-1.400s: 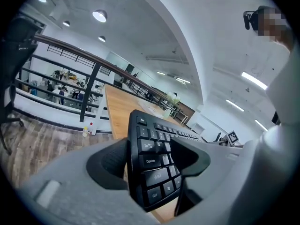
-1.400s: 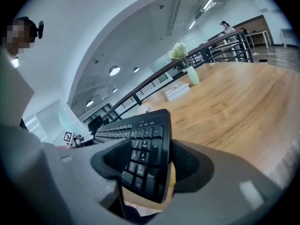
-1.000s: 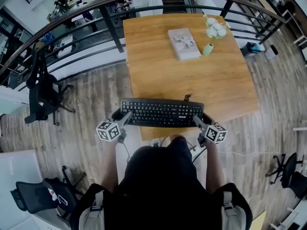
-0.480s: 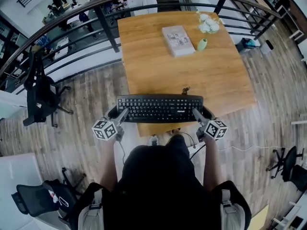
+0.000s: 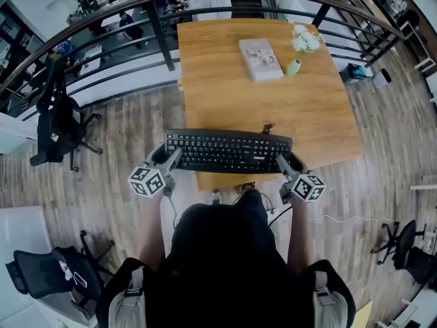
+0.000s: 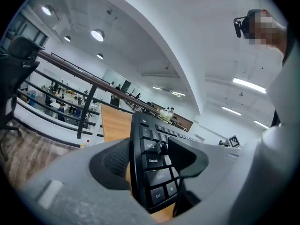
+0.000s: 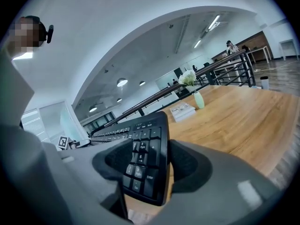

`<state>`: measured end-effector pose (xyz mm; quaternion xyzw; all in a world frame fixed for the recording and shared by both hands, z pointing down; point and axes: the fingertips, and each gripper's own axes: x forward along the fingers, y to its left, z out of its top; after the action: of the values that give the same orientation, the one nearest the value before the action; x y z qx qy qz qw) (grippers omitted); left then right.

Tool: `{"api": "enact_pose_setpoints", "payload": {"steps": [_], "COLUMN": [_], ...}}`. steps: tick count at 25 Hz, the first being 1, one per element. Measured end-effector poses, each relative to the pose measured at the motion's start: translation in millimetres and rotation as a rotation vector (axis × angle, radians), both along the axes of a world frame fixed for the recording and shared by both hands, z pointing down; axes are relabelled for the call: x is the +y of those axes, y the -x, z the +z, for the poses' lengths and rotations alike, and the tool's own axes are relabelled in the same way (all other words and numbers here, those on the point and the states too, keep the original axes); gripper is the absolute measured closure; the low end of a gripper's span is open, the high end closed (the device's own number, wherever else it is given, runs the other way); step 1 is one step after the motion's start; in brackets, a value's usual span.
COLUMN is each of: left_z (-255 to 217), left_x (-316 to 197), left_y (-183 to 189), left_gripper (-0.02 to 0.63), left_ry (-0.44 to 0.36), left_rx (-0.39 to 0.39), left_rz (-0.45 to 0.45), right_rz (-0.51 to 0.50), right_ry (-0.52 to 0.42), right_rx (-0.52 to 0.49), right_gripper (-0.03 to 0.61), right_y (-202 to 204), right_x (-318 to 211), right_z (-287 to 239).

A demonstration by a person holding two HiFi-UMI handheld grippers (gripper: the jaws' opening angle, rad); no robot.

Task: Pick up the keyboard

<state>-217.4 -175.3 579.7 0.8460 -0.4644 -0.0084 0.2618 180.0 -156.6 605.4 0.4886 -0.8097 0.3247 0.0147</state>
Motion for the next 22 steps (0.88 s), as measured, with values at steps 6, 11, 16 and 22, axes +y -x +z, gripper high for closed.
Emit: {"api": "enact_pose_setpoints", "payload": {"steps": [6, 11, 16, 22], "left_z": [-7.1, -8.6, -9.6, -9.4], "left_x": [0.8, 2.9, 5.0, 6.5], "left_y": [10.2, 16.6, 22.3, 19.9], "left_gripper": [0.356, 0.356, 0.356, 0.356], "left_ry": [-0.028, -0.031, -0.031, -0.028], "left_rx": [0.015, 0.021, 0.018, 0.015], "left_rz": [-0.044, -0.061, -0.063, -0.048], "right_rz": [-0.043, -0.059, -0.061, -0.047], "right_ry": [0.002, -0.005, -0.016, -0.028], "right_rx": [0.016, 0.022, 0.023, 0.031], "right_gripper": [0.356, 0.357, 0.359, 0.359], "right_y": [7.5, 13.4, 19.1, 16.6], "right_x": [-4.5, -8.0, -9.5, -5.5], "right_z": [-2.5, -7.1, -11.8, -13.0]}}
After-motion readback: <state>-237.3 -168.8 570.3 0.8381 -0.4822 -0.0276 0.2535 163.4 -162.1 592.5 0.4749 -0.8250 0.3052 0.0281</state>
